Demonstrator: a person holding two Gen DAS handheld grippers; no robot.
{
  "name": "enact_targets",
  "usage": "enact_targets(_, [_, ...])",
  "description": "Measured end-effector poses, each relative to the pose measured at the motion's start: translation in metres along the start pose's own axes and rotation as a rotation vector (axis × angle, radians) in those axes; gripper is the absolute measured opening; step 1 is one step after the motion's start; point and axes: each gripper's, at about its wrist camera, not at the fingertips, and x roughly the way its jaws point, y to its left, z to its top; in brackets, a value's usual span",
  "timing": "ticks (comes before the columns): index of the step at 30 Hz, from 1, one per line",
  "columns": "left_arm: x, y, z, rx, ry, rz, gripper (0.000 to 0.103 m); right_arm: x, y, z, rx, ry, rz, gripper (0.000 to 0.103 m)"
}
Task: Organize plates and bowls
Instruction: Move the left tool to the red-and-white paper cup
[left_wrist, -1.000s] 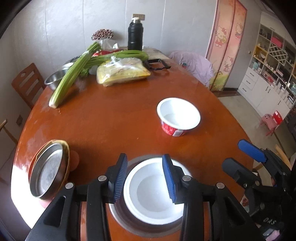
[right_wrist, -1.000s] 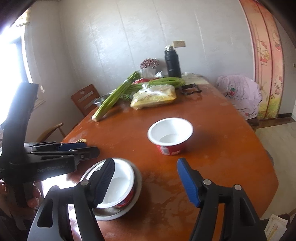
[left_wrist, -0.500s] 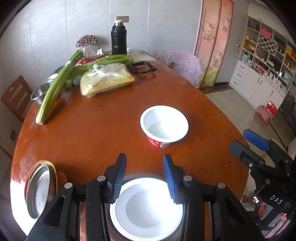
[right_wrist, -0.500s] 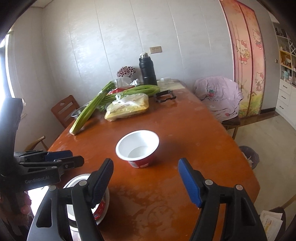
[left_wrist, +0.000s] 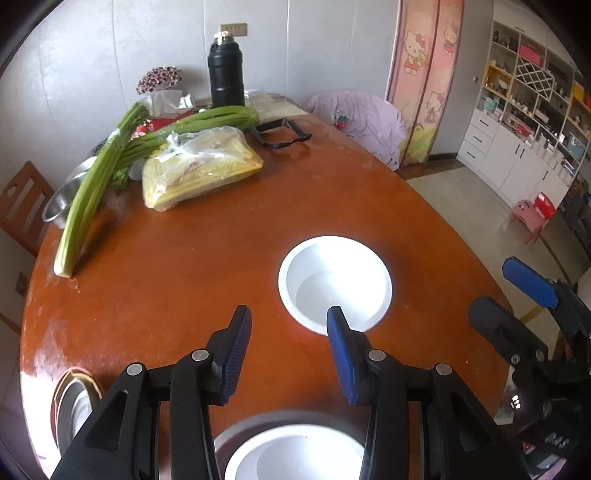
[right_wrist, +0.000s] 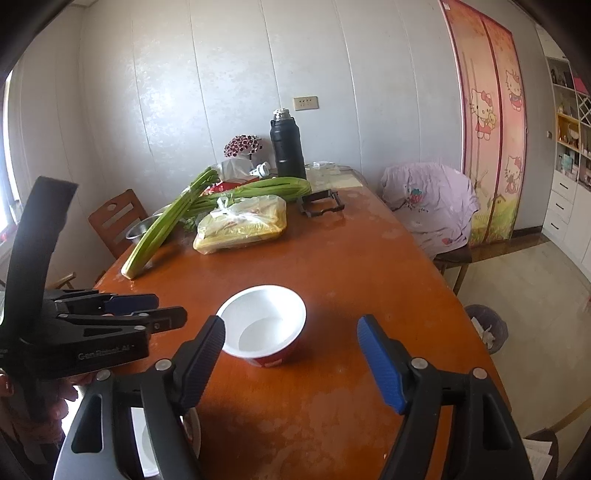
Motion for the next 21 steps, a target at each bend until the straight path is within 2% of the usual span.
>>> enact_targets(11, [0.029,-0.002,0.023,-0.003,0.038,-0.006,0.046,0.029,-0.008,0.008,0.005,0.037,-0.018,0.075])
enact_targets(21, [0.059,0.002,0.036,-0.001,0.119,-0.018,0.046,0.064,-0.006,0.005,0.005,0.107,-0.003,0.076])
